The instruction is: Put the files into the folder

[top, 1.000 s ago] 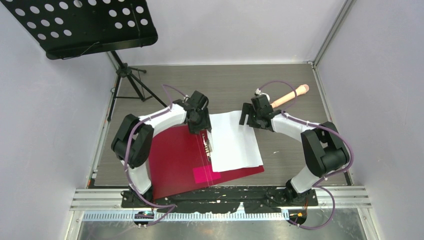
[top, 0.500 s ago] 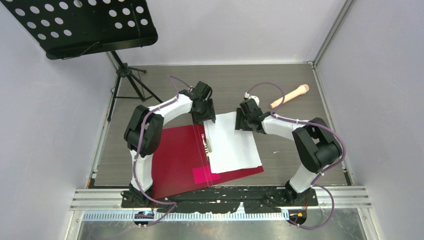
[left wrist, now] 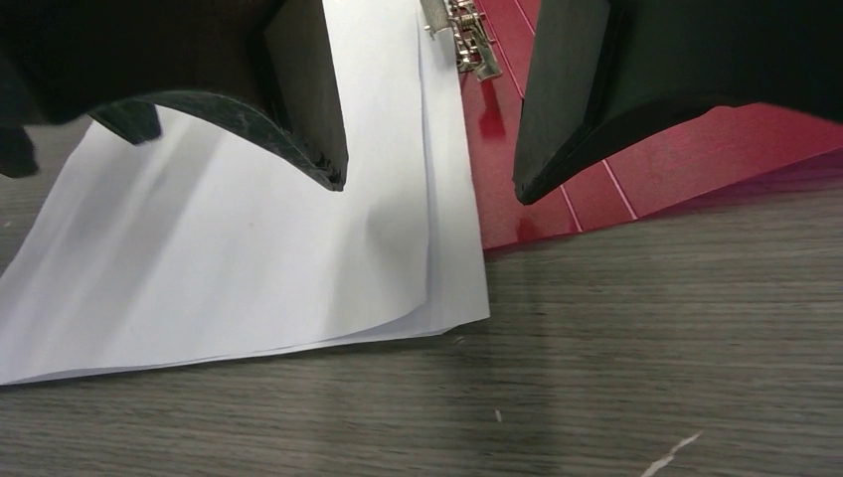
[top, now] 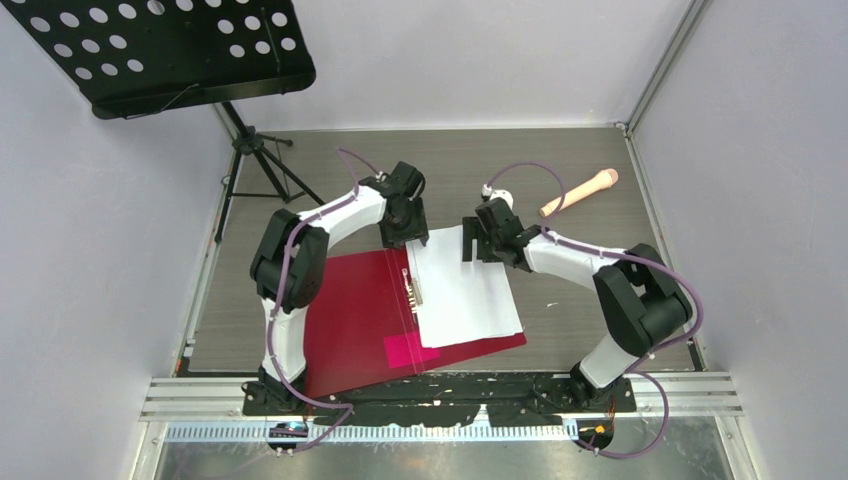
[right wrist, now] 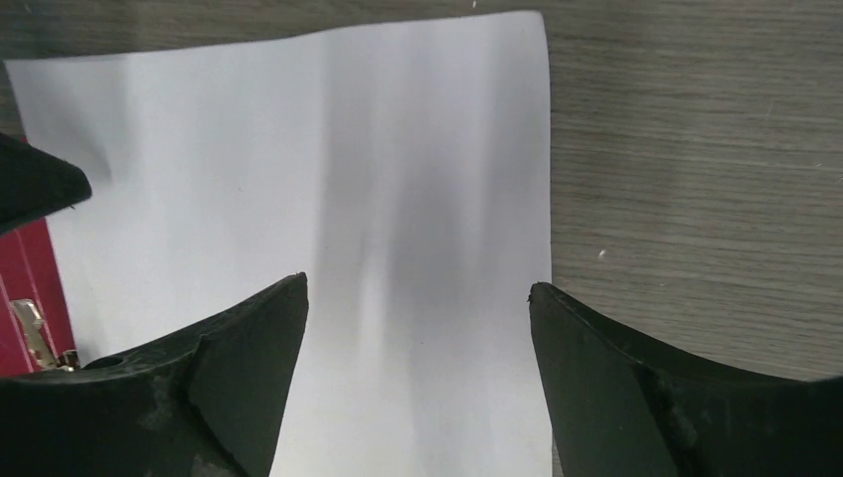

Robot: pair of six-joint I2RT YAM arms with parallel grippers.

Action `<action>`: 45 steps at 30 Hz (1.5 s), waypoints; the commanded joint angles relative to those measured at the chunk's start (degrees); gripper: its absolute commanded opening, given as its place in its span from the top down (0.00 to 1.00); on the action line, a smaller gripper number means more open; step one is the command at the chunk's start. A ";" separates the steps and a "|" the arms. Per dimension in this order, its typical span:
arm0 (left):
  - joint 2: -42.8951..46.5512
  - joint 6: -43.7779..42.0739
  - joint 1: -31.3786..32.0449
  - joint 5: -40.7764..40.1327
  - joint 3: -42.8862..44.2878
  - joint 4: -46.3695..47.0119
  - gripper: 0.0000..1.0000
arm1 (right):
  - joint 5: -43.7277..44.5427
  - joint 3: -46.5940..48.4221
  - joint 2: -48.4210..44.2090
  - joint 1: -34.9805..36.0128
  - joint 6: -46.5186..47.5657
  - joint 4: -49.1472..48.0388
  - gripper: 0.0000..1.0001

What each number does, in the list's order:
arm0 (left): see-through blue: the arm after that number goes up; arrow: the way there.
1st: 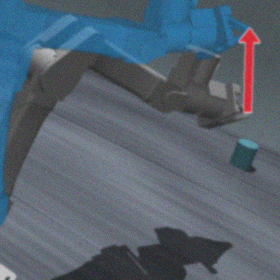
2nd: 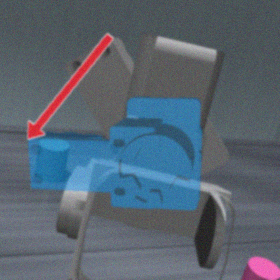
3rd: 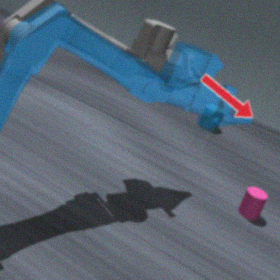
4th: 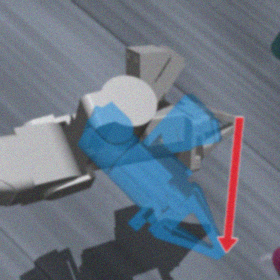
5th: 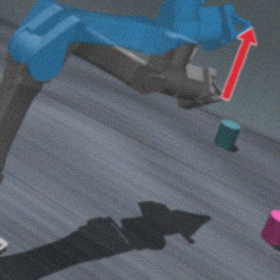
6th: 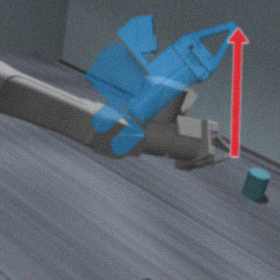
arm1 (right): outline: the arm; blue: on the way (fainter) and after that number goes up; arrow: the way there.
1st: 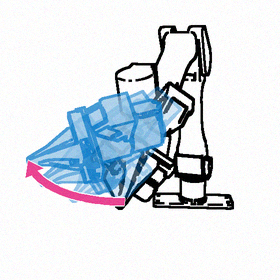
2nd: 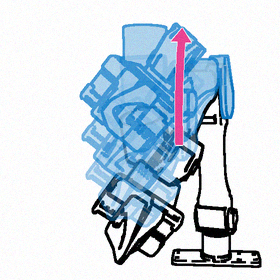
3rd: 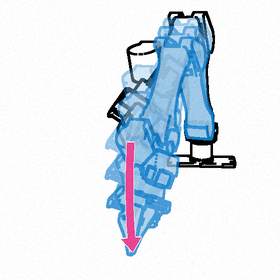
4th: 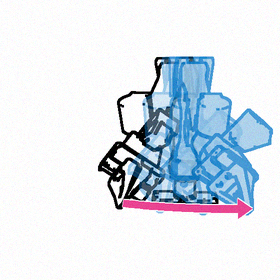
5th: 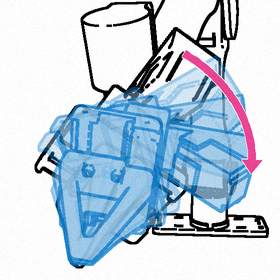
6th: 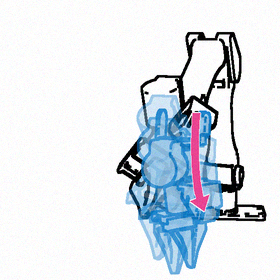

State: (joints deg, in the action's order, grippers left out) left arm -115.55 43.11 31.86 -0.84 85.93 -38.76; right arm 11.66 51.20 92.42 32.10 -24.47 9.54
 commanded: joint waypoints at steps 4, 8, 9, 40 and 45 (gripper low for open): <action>4.65 1.08 -0.77 -1.89 -3.11 1.79 0.25 | -5.36 2.56 -1.46 -6.14 1.06 -4.14 0.03; 2.28 -0.27 -1.22 1.45 -1.55 3.11 0.17 | -10.36 3.61 2.39 -9.63 0.22 -9.60 0.01; 1.87 -0.46 -1.40 2.87 -1.43 3.79 0.16 | -11.75 3.33 3.28 -10.59 -0.38 -10.89 0.00; -0.79 -1.32 -1.50 7.96 0.46 3.11 0.16 | -7.99 4.26 5.36 -5.51 -5.98 -9.08 0.00; 2.77 -5.43 -1.18 -0.63 2.86 -1.10 0.15 | -4.51 6.60 3.53 -5.56 -5.20 -4.15 0.01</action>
State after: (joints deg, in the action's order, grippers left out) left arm -117.01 41.82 30.48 6.07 86.02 -35.92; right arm 2.33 55.20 99.77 26.52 -30.11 1.41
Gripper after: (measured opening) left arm 0.846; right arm 0.995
